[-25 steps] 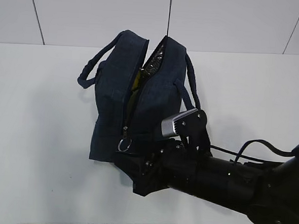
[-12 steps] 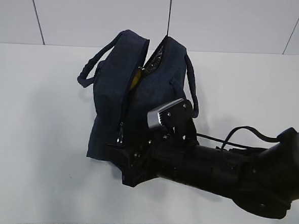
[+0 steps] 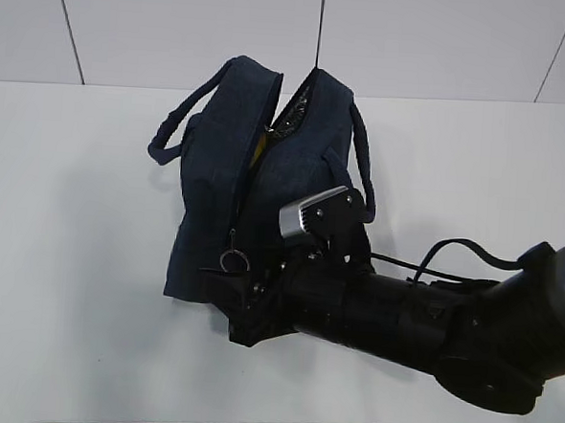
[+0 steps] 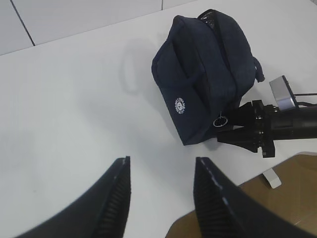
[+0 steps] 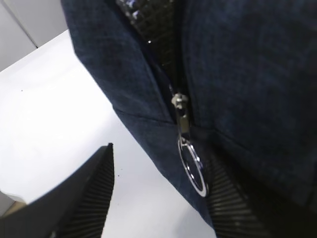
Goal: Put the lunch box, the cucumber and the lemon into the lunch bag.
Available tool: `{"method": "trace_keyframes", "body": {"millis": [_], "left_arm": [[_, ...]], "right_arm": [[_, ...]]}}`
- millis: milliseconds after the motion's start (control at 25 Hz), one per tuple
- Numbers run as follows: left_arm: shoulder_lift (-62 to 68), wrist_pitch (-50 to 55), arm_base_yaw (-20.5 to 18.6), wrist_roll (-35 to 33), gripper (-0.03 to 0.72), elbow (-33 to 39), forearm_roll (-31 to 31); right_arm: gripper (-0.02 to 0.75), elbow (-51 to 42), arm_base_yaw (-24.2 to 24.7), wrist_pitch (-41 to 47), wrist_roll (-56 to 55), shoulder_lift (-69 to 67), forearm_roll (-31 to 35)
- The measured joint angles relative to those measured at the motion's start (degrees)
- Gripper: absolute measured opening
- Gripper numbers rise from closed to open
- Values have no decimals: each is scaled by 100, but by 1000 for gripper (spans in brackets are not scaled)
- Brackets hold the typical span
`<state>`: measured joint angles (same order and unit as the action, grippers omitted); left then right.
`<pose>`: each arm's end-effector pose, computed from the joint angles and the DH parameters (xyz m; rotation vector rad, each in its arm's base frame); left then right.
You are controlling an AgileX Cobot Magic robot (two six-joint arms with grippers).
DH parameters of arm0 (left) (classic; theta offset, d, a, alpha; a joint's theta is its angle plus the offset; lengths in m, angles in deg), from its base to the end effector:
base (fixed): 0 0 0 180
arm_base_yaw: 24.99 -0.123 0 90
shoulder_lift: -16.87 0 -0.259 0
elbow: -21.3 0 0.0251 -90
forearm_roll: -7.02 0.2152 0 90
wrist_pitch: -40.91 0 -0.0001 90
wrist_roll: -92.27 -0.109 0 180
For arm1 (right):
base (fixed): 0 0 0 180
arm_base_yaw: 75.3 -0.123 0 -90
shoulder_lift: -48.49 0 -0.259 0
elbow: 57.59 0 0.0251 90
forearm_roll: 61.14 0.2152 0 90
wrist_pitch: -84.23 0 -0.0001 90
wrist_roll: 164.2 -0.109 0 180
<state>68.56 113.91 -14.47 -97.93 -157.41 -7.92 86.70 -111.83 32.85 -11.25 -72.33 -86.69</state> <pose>0.0759 -0.0414 0.4145 0.4478 2.1386 -0.3197 0.2505 0.2313 0.1261 -0.6792 1.8433 0.8740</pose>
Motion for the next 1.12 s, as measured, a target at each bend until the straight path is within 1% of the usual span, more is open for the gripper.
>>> {"method": "trace_keyframes", "body": {"millis": [120,360,640,760,1120], "left_arm": [[0,0,0,0,305,0,0],[0,0,0,0,305,0,0],[0,0,0,0,305,0,0],[0,0,0,0,305,0,0],[0,0,0,0,305,0,-12]], "right_arm": [[450,0,0,0,0,0,13],[358,0,0,39,0,0,53],[337,0,0,214,0,0,75],[313,0,0,228,0,0,75],[206,0,0,240,0,0,141]]}}
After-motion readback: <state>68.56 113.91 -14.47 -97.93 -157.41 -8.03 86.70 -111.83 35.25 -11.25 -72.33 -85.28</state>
